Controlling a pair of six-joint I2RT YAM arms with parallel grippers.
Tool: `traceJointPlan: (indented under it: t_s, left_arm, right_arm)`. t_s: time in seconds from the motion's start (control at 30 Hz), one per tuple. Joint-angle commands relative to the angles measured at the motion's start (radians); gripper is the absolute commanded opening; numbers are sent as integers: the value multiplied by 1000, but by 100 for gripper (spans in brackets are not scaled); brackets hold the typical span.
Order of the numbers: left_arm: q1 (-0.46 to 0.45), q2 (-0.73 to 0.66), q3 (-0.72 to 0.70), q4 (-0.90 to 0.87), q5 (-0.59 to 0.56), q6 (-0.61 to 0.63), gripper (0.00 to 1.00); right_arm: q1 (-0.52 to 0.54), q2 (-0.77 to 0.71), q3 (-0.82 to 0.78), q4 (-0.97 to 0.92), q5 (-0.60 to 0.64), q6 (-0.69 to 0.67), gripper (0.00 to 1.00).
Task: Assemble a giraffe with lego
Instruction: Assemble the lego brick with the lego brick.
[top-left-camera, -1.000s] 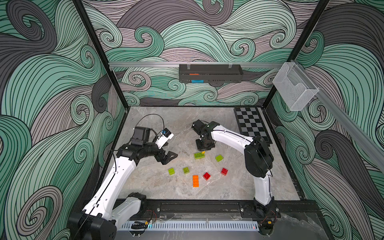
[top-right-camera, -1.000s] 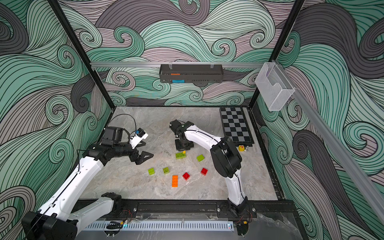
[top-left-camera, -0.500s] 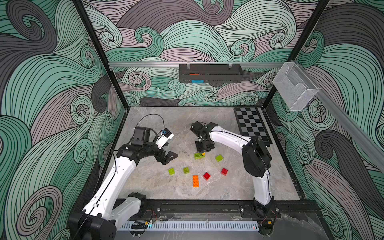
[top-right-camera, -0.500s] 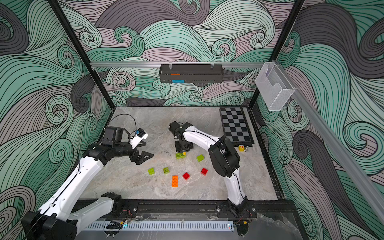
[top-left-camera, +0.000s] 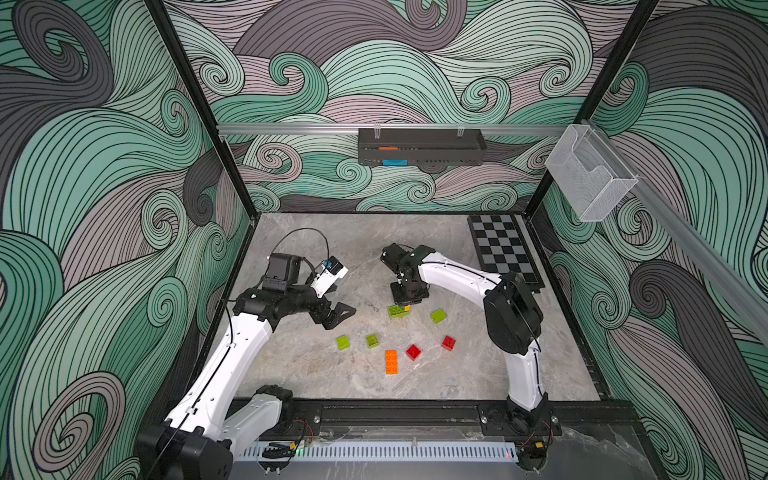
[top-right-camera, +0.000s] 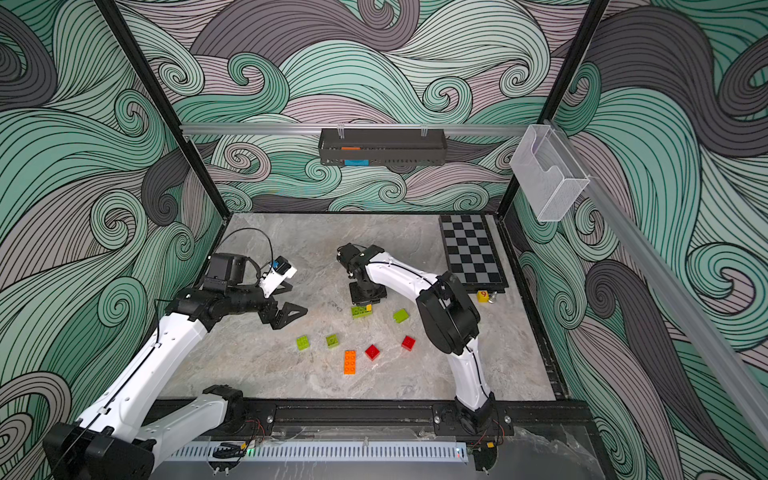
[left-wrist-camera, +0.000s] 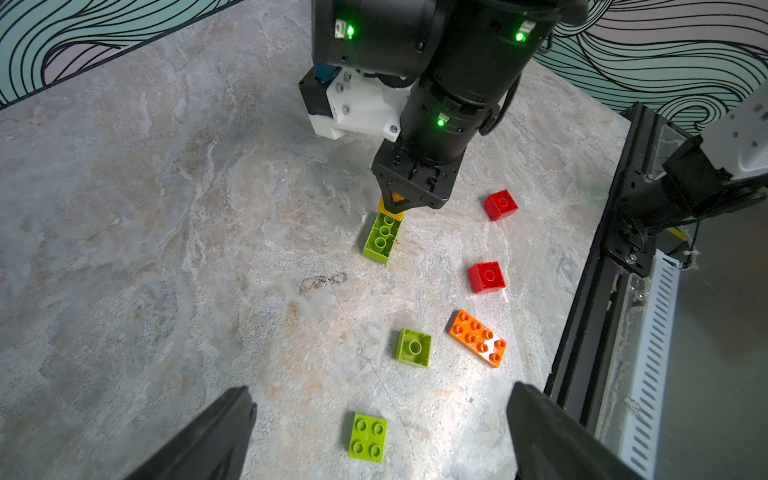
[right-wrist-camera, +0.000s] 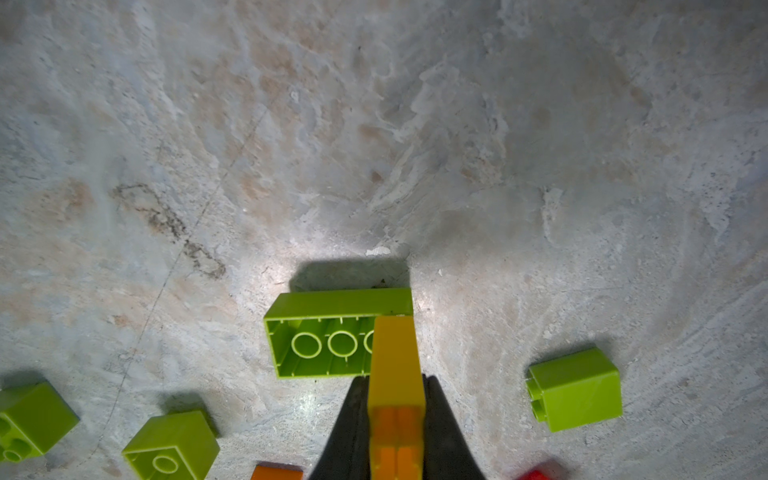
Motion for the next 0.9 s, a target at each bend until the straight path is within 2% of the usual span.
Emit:
traceJointPlan:
  t_s: [0.0,0.6,0.87]
  left_arm:
    - [-9,-18,-5,1,8,-2,99]
    - [-9,-18,-7,1,5,-1,99]
    - [-9,-18,-6,1,8,-1,99]
  right_arm:
    - [10,23,5,-39,-4,8,0]
    - [13,58,14,-65,4,6,0]
    - [13,97,-49,-38,22,13,0]
